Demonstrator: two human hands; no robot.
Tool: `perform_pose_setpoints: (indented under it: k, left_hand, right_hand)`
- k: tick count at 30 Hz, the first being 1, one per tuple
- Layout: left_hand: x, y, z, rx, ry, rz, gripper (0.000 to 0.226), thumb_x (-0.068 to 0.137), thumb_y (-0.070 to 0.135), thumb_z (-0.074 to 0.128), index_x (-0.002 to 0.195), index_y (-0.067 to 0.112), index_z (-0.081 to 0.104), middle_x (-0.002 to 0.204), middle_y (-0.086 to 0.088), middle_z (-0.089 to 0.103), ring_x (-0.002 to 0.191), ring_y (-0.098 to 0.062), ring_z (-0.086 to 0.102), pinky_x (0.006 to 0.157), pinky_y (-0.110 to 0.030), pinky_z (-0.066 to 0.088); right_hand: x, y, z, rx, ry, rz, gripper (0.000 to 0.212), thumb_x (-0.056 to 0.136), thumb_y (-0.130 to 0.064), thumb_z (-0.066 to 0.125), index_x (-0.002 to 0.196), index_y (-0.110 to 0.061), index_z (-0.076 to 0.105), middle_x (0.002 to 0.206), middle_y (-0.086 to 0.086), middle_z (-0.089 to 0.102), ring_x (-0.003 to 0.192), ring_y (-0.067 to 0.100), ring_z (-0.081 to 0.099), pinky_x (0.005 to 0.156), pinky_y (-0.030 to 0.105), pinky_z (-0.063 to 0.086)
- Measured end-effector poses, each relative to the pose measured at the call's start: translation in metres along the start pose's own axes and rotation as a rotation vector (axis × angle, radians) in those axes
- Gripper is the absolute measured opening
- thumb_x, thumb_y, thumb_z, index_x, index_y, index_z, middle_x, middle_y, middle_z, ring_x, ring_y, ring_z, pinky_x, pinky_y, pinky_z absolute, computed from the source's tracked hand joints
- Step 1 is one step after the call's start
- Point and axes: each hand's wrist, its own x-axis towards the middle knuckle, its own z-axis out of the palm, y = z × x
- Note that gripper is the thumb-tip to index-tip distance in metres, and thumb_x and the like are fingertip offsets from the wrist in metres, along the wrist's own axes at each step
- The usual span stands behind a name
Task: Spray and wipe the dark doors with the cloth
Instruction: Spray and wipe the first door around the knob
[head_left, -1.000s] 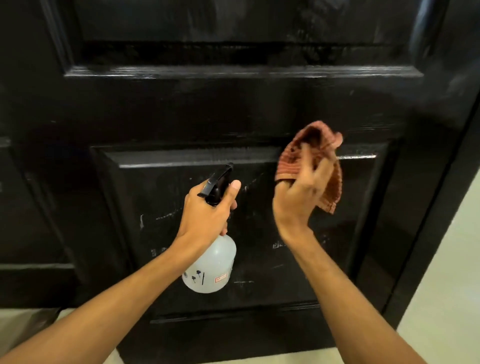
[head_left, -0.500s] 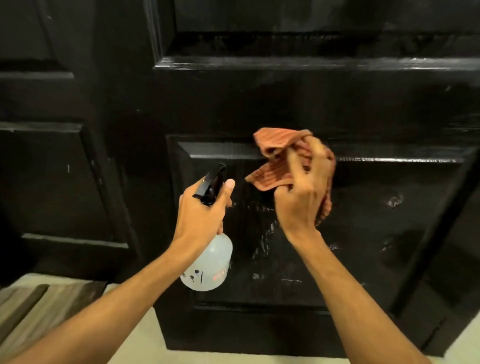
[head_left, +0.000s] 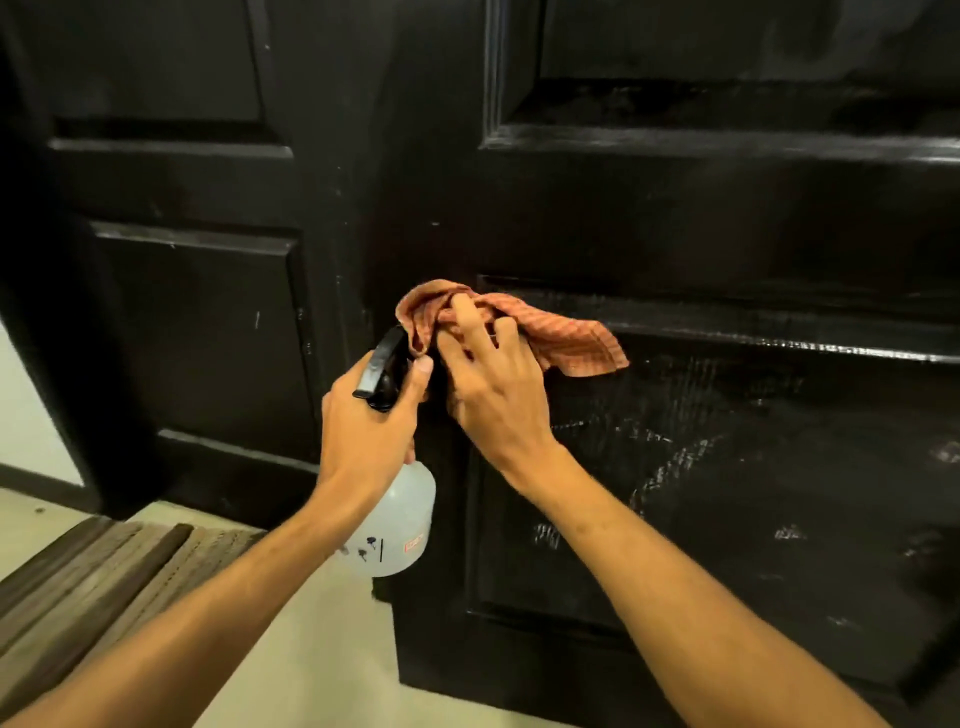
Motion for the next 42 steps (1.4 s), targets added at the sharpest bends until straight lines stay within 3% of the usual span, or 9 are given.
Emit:
perform_pose_setpoints:
  k: [5,10,16,21,24,27,31,38,42]
  left_hand:
    - [-0.002,-0.012,-0.023,0.001,0.019,-0.028,0.016,0.098,0.035,0.066,0.094,0.02,0.063,0.085,-0.006,0.072,0.042,-0.014,0.054,0.046,-0.026,0.05]
    - [-0.009,-0.025,-0.033,-0.03,0.031,-0.068,0.004,0.097,0.035,0.067,0.098,0.034,0.063,0.086,-0.01,0.072,0.045,-0.012,0.055,0.048,-0.03,0.05]
    - [0.003,-0.032,-0.054,-0.003,0.116,-0.056,0.016,0.098,0.036,0.065,0.096,0.02,0.062,0.089,-0.017,0.07,0.044,-0.011,0.056,0.046,-0.023,0.05]
    - [-0.006,-0.04,-0.074,0.048,0.13,-0.076,0.016,0.099,0.034,0.064,0.101,0.018,0.064,0.087,-0.014,0.071,0.043,-0.009,0.057,0.044,-0.021,0.05]
    - [-0.005,-0.035,-0.09,0.05,0.15,-0.07,0.02,0.1,0.034,0.063,0.102,0.014,0.064,0.088,-0.012,0.071,0.043,-0.008,0.057,0.044,-0.018,0.049]
    - [-0.013,-0.041,-0.097,0.092,0.146,-0.083,0.018,0.1,0.034,0.062,0.099,0.016,0.063,0.092,-0.004,0.072,0.044,-0.007,0.057,0.044,-0.017,0.049]
    - [-0.032,-0.046,-0.093,0.062,0.1,-0.116,0.01,0.099,0.034,0.063,0.093,0.027,0.06,0.093,-0.006,0.072,0.045,-0.007,0.057,0.045,-0.021,0.051]
    - [-0.046,-0.052,-0.062,0.016,-0.022,-0.099,0.007,0.098,0.037,0.065,0.093,0.033,0.061,0.089,-0.001,0.073,0.045,-0.014,0.056,0.048,-0.031,0.052]
    - [-0.061,-0.058,-0.041,-0.019,-0.087,-0.131,0.018,0.092,0.046,0.066,0.096,0.028,0.065,0.088,-0.01,0.074,0.043,-0.018,0.055,0.046,-0.032,0.05]
  right_hand:
    - [0.019,0.015,-0.011,-0.007,0.153,0.256,0.038,0.079,0.007,0.059,0.114,-0.003,0.067,0.147,0.02,0.05,0.096,0.034,0.046,0.081,0.044,0.044]
    - [-0.013,-0.002,0.007,-0.064,-0.192,-0.24,0.048,0.073,0.0,0.07,0.12,-0.007,0.066,0.146,0.017,0.05,0.098,0.033,0.045,0.08,0.043,0.047]
    - [0.074,-0.02,0.012,-0.107,-0.018,-0.17,0.049,0.082,-0.003,0.05,0.129,-0.007,0.061,0.153,0.016,0.045,0.105,0.037,0.041,0.081,0.045,0.04]
    - [-0.03,-0.027,0.082,-0.105,-0.45,-0.565,0.036,0.085,-0.011,0.057,0.119,-0.014,0.07,0.151,0.013,0.043,0.119,0.029,0.052,0.093,0.049,0.05]
    - [-0.008,-0.02,0.079,-0.006,-0.364,-0.403,0.045,0.088,-0.002,0.045,0.127,-0.012,0.064,0.151,0.015,0.047,0.126,0.023,0.049,0.104,0.048,0.041]
    - [-0.004,-0.038,0.047,-0.072,-0.225,-0.206,0.049,0.088,-0.001,0.05,0.135,-0.009,0.061,0.149,0.015,0.048,0.1,0.033,0.047,0.08,0.043,0.042]
    - [-0.113,-0.051,0.05,-0.165,-0.606,-0.67,0.04,0.091,-0.012,0.042,0.114,-0.019,0.074,0.149,0.01,0.049,0.103,0.027,0.054,0.081,0.04,0.049]
    - [-0.052,0.018,0.005,-0.195,0.031,0.08,0.046,0.085,-0.008,0.066,0.131,-0.017,0.066,0.151,0.013,0.039,0.098,0.034,0.044,0.079,0.045,0.039]
    - [-0.141,-0.005,0.018,-0.21,-0.316,-0.209,0.059,0.076,-0.017,0.078,0.133,-0.019,0.065,0.155,0.008,0.033,0.104,0.032,0.046,0.084,0.052,0.051]
